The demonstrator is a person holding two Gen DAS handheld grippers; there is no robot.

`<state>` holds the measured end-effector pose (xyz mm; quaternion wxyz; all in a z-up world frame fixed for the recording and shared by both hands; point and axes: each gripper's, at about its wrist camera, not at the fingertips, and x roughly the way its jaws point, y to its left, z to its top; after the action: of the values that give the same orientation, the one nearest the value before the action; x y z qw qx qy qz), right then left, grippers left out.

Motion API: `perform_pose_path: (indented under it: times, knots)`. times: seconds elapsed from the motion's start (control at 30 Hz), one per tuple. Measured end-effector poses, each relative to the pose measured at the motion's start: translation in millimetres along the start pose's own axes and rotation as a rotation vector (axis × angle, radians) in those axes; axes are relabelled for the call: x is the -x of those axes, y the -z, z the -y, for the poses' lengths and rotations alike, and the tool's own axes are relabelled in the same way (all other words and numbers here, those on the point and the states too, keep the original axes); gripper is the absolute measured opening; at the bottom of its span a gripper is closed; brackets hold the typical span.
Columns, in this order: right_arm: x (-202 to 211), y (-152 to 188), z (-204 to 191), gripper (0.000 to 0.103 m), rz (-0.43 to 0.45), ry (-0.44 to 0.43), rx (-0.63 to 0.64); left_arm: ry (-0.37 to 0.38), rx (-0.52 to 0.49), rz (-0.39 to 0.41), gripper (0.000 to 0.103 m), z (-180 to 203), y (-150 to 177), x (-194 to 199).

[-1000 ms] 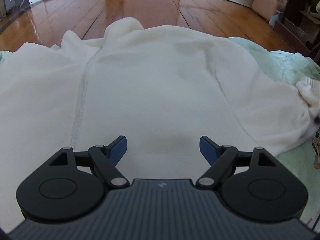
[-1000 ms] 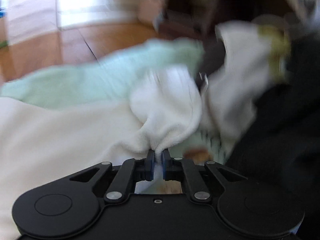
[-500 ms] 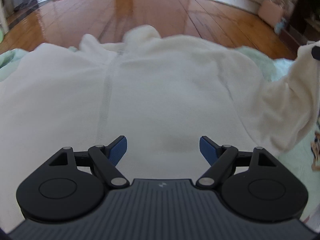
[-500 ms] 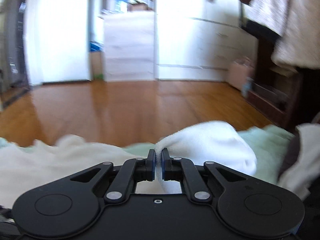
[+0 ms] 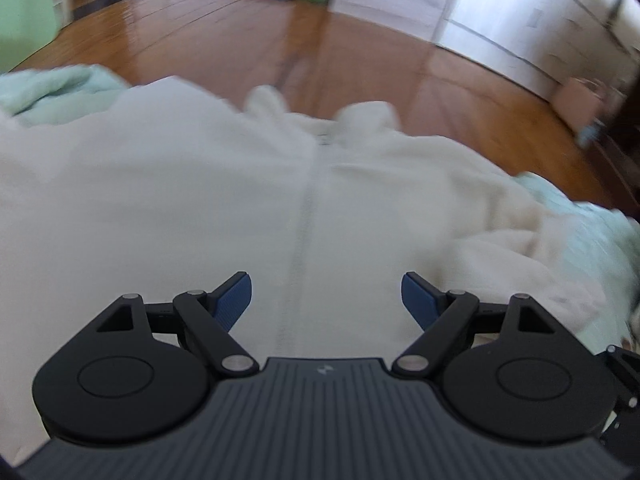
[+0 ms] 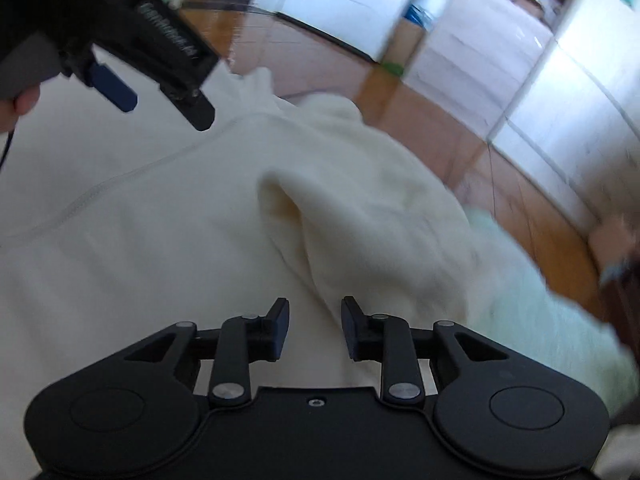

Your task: Fold clothes

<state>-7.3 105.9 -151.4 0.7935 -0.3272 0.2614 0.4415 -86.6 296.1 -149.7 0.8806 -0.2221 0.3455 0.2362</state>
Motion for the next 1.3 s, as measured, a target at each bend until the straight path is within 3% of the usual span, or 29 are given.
perform_pose_path:
  times: [0.17,0.2,0.23,0.3,0.37,0.5,0.7,0.83,0.93,1.0,1.07,1.1,1.3]
  knots:
    - [6.9,3.9,25.9,0.036,-0.013,0.085,-0.095,0.129,-0.205,-0.002,0.083,36.8,11.6,-3.1]
    - [7.1,4.5,29.9,0.036,-0.015,0.108,-0.100,0.132,-0.264,0.005,0.085,46.3,16.6,-3.1]
    - [6.9,5.8,32.5,0.036,-0.022,0.122,-0.110,0.135,-0.322,0.011,0.094,55.7,21.7,-3.1]
    - [5.8,9.3,35.9,0.036,-0.040,0.138,-0.138,0.080,-0.393,0.033,0.097,70.7,39.9,-7.4]
    - [4.8,12.8,39.4,0.036,-0.059,0.154,-0.165,0.030,-0.400,0.038,0.097,78.6,51.1,-14.7]
    - [2.6,15.4,37.1,0.036,-0.118,0.176,-0.176,0.038,-0.368,0.088,0.097,84.7,47.5,-16.2]
    - [5.0,17.4,36.4,0.036,-0.149,0.185,-0.213,-0.099,-0.556,0.079,0.099,126.1,34.3,-35.3]
    - [4.2,17.5,43.2,0.036,-0.140,0.148,-0.274,-0.068,-0.646,0.106,0.099,144.8,29.7,-36.9]
    - [2.4,16.2,46.0,0.036,-0.138,0.124,-0.284,-0.074,-0.703,0.041,0.098,163.2,23.0,-46.5]
    - [0.5,15.1,47.1,0.036,-0.133,0.113,-0.282,-0.058,-0.722,0.021,0.084,169.6,17.2,-51.0]
    - [-1.2,14.5,48.2,0.037,-0.126,0.104,-0.284,-0.005,-0.629,-0.022,0.021,162.4,2.2,-52.7]
    - [-2.4,14.1,49.4,0.038,-0.122,0.103,-0.289,-0.006,-0.574,-0.048,0.012,157.4,-5.5,-54.3]
    - [-8.5,6.3,58.5,0.040,-0.097,0.092,-0.309,0.046,-0.252,0.055,0.010,107.9,-41.5,-19.8]
